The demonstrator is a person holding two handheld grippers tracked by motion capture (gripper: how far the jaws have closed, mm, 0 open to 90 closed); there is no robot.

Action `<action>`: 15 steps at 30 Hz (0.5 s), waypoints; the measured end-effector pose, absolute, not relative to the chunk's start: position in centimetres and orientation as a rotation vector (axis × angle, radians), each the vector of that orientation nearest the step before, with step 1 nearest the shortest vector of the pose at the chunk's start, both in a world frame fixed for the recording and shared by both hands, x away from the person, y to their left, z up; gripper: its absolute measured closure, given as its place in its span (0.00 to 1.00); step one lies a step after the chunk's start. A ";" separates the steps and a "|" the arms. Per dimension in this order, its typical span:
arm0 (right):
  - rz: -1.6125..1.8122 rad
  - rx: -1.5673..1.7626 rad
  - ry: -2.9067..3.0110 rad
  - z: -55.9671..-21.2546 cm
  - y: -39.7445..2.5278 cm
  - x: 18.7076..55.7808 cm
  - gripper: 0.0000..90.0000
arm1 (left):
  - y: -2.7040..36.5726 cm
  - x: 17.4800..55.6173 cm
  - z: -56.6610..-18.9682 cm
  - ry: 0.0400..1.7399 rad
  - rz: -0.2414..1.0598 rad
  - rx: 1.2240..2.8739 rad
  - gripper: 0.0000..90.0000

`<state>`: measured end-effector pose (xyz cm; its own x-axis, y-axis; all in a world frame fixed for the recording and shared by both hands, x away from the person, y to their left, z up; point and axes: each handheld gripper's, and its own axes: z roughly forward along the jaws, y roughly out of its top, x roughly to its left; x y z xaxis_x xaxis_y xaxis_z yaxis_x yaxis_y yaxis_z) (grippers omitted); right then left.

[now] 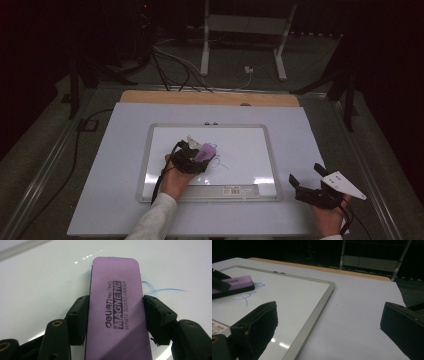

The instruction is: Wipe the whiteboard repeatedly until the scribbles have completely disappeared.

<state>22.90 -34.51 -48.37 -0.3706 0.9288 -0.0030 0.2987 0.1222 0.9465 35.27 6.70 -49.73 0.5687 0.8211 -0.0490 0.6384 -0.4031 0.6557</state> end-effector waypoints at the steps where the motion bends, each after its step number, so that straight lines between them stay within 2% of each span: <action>1: 1.260 1.193 1.764 -48.4 -34.5 22.9 0.02 | 7.2 35.7 -49.7 1.183 0.388 2.161 0.47; 5: 1.259 1.195 1.764 -48.4 -34.6 22.9 0.02 | 9.0 37.7 -49.7 1.301 0.464 2.120 0.47; 8: 1.259 1.196 1.764 -48.4 -34.6 22.9 0.02 | 10.0 38.8 -49.8 1.365 0.451 2.078 0.47; 11: 1.259 1.195 1.765 -48.4 -34.6 23.0 0.02 | 9.7 38.8 -49.7 1.371 0.465 2.081 0.47; 15: 1.257 1.192 1.766 -48.4 -34.5 23.0 0.02 | 8.3 37.7 -49.6 1.301 0.419 2.123 0.47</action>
<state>22.99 -34.52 -48.43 -0.3709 0.9287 -0.0052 0.2996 0.1250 0.9458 37.73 8.29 -49.63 0.4681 0.8825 -0.0448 0.6907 -0.3338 0.6415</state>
